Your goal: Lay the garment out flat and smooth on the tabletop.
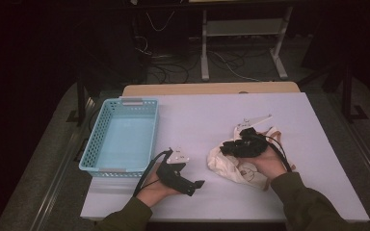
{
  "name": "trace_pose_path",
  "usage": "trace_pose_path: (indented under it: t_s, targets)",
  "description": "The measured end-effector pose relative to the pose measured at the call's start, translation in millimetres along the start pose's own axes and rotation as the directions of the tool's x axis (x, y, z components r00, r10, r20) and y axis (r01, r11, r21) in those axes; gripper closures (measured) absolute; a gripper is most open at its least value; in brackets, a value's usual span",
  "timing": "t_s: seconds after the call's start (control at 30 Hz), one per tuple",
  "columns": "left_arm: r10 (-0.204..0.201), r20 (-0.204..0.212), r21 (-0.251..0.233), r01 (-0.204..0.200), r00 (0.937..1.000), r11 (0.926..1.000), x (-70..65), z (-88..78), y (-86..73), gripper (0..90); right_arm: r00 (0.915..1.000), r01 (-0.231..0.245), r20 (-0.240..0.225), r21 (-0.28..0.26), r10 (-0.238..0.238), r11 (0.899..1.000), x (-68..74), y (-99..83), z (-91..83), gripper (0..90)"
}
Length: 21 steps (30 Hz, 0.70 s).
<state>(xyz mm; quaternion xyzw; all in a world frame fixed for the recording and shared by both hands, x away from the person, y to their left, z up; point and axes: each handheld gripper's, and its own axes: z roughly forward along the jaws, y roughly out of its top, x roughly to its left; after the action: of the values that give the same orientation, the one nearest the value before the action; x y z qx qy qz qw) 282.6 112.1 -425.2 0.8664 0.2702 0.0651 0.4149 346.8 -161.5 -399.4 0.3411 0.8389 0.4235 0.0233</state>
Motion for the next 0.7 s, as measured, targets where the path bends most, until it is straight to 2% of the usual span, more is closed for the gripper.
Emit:
trace_pose_path:
  t_s: [0.27,0.6,0.7]
  targets:
    - [-0.007,0.000,-0.007,0.007,1.0000,1.0000,-0.5,-0.5,-0.1,0.0,0.9997,-0.020,-0.009,0.037,0.021,0.999,-0.5,0.5,13.4,63.7]
    - [-0.011,-0.001,-0.011,0.011,0.9999,0.9999,-1.1,0.9,-0.3,0.0,0.9998,0.003,-0.020,0.054,-0.002,0.999,0.4,-0.3,13.9,82.8]
    - [-0.012,-0.001,-0.013,0.012,0.9999,0.9998,-1.4,0.7,-0.2,0.0,0.9997,0.015,-0.020,0.047,-0.014,0.999,1.8,0.2,12.6,84.7]
